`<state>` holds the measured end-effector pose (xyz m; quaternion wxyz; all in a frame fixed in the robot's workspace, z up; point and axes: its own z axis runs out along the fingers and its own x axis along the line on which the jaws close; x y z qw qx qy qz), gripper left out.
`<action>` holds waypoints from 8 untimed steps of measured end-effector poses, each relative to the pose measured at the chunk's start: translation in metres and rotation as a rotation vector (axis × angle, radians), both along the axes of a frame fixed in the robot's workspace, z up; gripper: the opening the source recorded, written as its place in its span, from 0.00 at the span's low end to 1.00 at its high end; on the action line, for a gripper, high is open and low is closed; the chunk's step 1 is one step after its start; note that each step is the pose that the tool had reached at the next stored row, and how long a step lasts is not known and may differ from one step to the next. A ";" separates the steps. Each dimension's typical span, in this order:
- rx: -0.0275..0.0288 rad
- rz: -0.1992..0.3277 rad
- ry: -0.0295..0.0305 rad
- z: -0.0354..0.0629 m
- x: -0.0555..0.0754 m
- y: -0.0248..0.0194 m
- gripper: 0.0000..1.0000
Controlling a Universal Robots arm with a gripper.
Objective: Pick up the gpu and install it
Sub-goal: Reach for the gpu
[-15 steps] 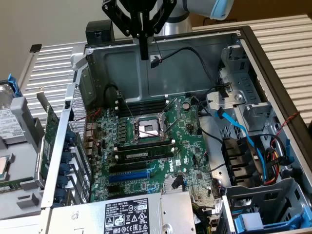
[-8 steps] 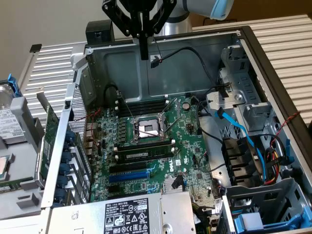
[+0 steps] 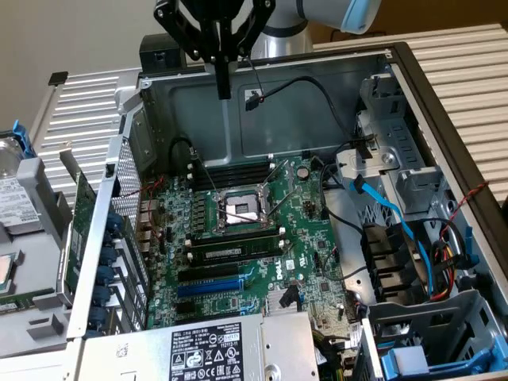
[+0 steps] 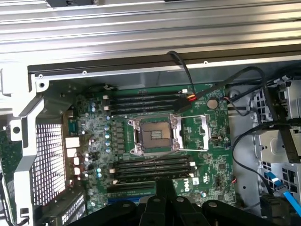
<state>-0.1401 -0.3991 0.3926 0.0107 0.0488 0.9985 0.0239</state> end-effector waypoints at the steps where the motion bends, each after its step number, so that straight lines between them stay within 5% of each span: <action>1: 0.0000 0.000 0.0000 0.0000 -0.005 -0.0001 0.11; 8: 0.0000 0.000 -0.0003 0.0002 -0.036 -0.0008 0.11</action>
